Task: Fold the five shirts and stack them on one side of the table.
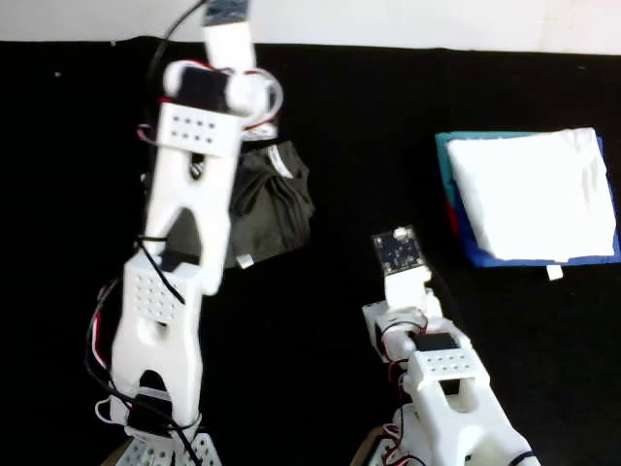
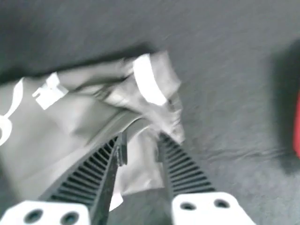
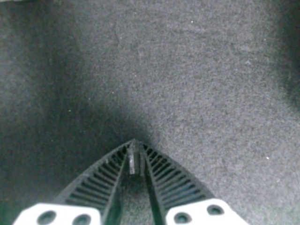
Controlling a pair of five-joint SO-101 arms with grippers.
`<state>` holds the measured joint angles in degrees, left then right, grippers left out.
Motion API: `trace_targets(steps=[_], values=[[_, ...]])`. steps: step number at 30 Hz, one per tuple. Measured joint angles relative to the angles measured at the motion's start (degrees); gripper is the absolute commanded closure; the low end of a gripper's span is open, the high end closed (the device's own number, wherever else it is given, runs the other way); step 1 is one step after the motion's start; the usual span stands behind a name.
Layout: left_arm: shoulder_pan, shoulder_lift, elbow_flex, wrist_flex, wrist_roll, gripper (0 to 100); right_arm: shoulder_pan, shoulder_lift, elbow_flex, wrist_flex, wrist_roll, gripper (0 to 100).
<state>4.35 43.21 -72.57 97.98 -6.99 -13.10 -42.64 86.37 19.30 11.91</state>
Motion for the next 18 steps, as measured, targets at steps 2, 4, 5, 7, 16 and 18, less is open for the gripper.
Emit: trace_targets(steps=[2,4,5,7,16,18], values=[[-2.02,0.0,2.99,1.85,-3.16,99,0.0,0.0,0.0,0.0,0.0,99.1],[-3.6,0.0,8.62,2.29,-6.33,99,0.0,0.0,0.0,0.0,0.0,99.1],[-3.96,0.0,11.96,2.46,-8.0,99,0.0,0.0,0.0,0.0,0.0,99.1],[-4.04,0.09,18.64,2.55,-11.16,99,0.0,0.0,0.0,0.0,0.0,99.1],[-0.09,0.09,31.56,-3.16,-13.89,99,0.0,0.0,0.09,0.0,0.0,99.1],[0.7,0.09,33.32,-6.42,-13.89,99,0.0,0.0,0.09,0.0,0.0,99.1]])
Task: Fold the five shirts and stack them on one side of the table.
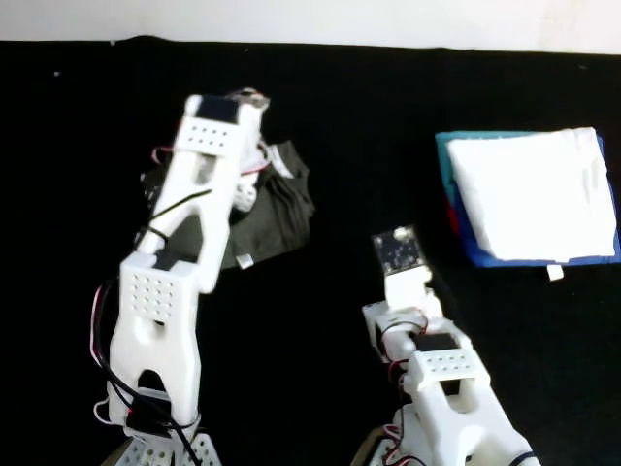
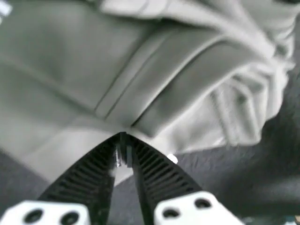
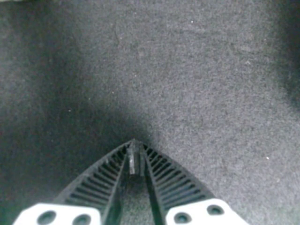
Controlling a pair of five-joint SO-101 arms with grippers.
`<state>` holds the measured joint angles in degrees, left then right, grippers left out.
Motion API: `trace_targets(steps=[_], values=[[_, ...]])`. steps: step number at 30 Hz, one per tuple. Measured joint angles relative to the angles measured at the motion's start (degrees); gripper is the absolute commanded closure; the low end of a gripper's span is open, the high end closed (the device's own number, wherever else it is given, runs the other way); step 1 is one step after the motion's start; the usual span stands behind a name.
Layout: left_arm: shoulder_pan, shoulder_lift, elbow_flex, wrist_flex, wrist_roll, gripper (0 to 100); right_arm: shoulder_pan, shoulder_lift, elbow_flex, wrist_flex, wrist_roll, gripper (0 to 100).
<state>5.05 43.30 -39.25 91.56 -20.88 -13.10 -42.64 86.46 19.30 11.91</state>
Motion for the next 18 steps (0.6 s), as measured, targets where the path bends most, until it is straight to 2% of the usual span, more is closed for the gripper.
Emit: trace_targets(steps=[6,14,18], values=[[-0.09,0.0,0.62,-16.79,0.0,99,0.0,0.0,0.0,-0.18,0.0,99.1],[-0.09,0.0,0.62,-47.38,0.0,99,0.0,0.0,0.0,-0.18,0.0,99.1],[0.18,0.0,0.62,-52.04,0.0,99,0.0,0.0,0.0,-0.18,0.0,99.1]])
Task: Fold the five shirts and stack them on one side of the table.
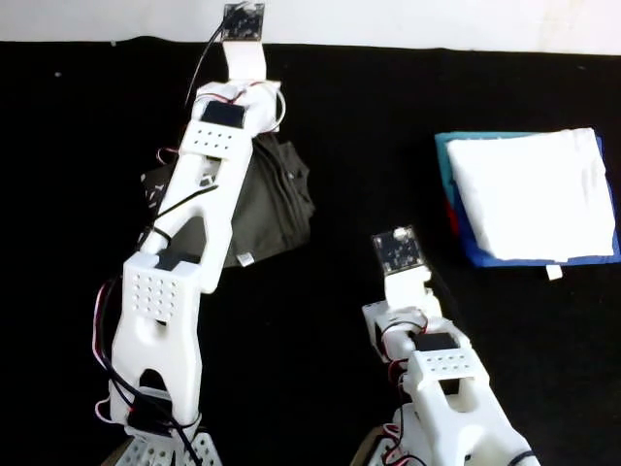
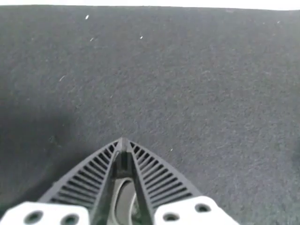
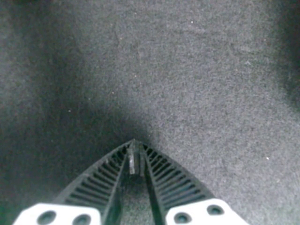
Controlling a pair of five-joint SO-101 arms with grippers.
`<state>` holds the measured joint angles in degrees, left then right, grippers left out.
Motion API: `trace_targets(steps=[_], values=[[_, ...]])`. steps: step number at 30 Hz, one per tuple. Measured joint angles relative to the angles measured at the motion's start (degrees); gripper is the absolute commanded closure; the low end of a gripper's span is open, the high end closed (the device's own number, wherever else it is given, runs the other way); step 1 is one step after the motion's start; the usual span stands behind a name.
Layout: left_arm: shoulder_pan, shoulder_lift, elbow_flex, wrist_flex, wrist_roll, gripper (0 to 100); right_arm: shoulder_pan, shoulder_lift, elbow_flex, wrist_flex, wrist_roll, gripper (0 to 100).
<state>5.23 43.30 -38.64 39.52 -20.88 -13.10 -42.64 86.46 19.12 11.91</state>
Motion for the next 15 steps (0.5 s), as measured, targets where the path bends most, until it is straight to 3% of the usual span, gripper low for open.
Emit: trace_targets(steps=[3,10,15], values=[[0.09,-0.18,0.0,1.49,0.0,99,0.0,0.0,0.0,0.0,0.0,99.1],[0.0,-3.87,0.0,21.1,0.0,99,0.0,0.0,0.0,0.0,0.0,99.1],[0.09,0.0,-0.09,18.9,0.0,99,0.0,0.0,0.0,0.0,0.0,99.1]])
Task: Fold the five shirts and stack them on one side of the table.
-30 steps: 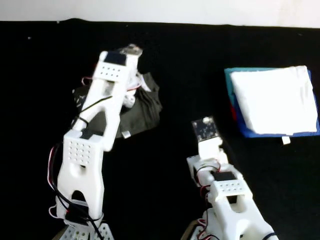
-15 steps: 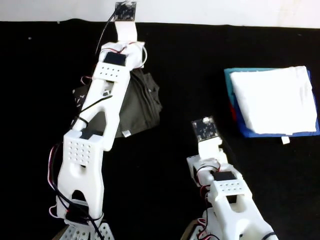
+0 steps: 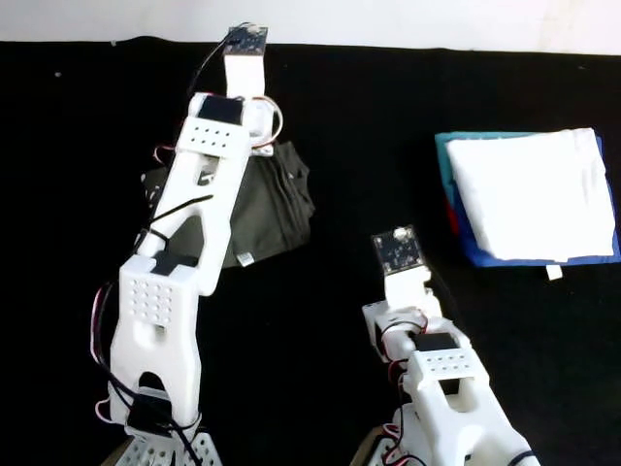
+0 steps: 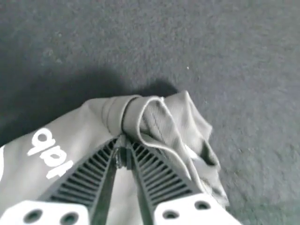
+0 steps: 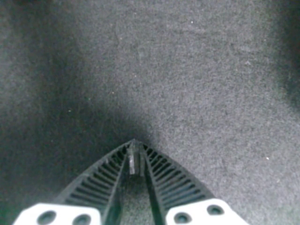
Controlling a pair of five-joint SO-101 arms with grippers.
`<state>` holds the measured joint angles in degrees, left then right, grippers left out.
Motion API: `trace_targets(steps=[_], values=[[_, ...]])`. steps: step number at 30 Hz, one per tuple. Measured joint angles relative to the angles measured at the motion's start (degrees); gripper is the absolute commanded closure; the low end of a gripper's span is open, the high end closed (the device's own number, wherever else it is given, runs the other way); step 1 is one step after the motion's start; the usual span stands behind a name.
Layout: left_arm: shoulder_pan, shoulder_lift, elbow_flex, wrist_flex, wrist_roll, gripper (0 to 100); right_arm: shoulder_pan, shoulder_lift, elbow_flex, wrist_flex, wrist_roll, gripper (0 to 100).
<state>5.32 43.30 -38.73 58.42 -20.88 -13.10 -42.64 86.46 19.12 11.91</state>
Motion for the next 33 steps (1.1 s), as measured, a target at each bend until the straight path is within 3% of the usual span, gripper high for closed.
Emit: trace_targets(steps=[6,12,17,21,28,33], values=[[4.22,6.59,0.09,-12.13,0.0,99,0.0,0.0,0.0,0.0,0.0,99.1],[9.41,6.86,-0.7,-13.27,0.0,99,0.0,0.0,0.0,0.0,0.0,99.1],[8.62,6.86,-6.15,-12.4,0.0,99,0.0,0.0,0.0,0.0,0.0,99.1],[8.0,6.07,-14.59,-3.78,0.0,99,0.0,0.0,0.0,0.0,0.0,99.1],[6.42,3.78,-21.45,21.71,-0.09,99,0.0,0.0,0.0,0.0,0.0,99.1],[6.86,10.55,-19.69,26.29,-0.26,99,0.0,0.0,0.0,0.0,0.0,99.1]])
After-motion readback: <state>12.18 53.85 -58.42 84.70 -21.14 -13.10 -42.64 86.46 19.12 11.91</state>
